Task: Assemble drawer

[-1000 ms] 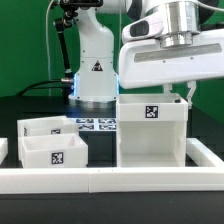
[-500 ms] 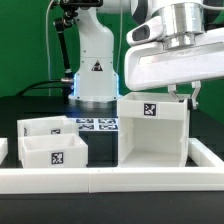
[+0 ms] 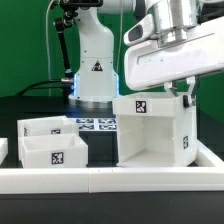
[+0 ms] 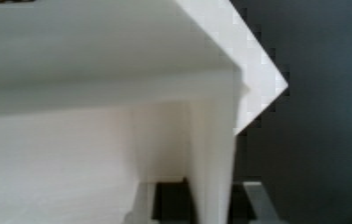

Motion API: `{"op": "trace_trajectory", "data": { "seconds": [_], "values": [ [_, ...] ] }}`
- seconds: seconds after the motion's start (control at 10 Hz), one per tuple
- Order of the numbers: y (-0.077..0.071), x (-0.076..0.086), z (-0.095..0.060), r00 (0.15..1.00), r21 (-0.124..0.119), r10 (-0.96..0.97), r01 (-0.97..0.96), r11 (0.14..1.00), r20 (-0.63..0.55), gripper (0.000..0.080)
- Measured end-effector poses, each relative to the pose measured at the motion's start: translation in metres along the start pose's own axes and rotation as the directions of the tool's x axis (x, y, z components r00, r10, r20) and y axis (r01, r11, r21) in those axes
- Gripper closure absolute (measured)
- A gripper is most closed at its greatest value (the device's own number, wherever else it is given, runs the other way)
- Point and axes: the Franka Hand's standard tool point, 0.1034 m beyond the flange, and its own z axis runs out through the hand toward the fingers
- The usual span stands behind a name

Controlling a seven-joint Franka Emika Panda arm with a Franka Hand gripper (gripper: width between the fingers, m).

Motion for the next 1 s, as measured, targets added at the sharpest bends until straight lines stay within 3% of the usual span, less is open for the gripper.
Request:
{"op": "trace_trajectory", "data": {
  "seconds": [0.4,0.7,1.0],
  "values": [
    [0.002,0.009,-0.005,0.98,0.021,0.2,-0.2,0.98,-0.004,0.0751],
    [0.001,0.022,-0.002,0.895,0.049,0.447,-0.446,0.894,-0.002,0.0751],
    [-0.004,0.025,-0.001,0.816,0.068,0.578,-0.577,0.814,0.001,0.0746]
  ]
}}
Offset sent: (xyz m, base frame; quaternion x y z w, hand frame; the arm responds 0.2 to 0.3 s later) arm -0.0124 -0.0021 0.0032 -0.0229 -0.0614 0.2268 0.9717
